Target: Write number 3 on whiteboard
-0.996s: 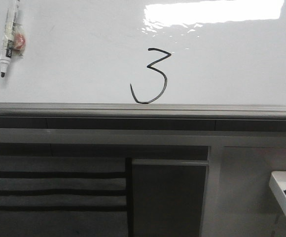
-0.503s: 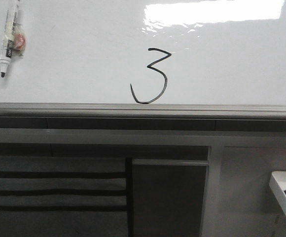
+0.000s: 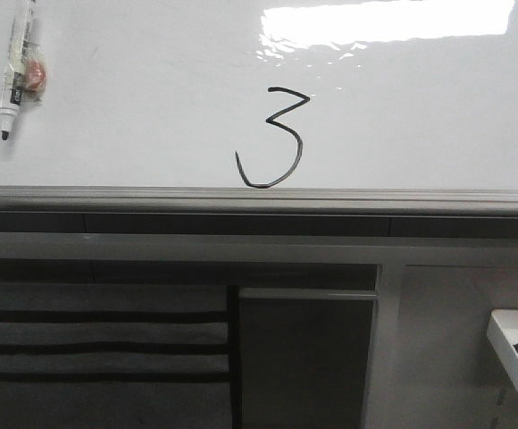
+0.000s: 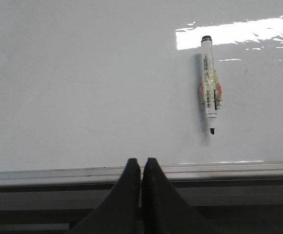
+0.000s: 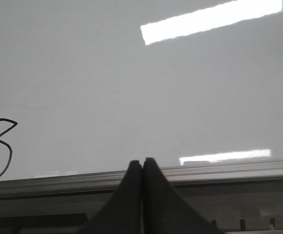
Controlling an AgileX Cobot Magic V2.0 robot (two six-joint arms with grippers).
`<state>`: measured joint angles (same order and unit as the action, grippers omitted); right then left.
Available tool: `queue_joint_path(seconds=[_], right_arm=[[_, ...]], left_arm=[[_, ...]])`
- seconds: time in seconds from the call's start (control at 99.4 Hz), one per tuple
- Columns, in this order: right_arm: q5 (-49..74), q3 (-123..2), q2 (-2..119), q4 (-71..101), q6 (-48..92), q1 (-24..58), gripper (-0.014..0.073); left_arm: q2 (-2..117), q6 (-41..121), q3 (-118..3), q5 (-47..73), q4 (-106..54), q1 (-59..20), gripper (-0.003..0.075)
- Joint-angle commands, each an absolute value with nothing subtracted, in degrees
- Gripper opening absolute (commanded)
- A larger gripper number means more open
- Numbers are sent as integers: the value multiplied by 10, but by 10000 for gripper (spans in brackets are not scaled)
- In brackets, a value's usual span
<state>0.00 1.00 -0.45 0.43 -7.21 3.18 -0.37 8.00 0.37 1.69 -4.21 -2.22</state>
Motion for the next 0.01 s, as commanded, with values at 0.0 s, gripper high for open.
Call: queue_joint_path(seconds=[0.0], right_arm=[[-45,22,-17,5,-72,29,-74]], left_arm=[[-21,73,5,-26,-43,-22,-18]])
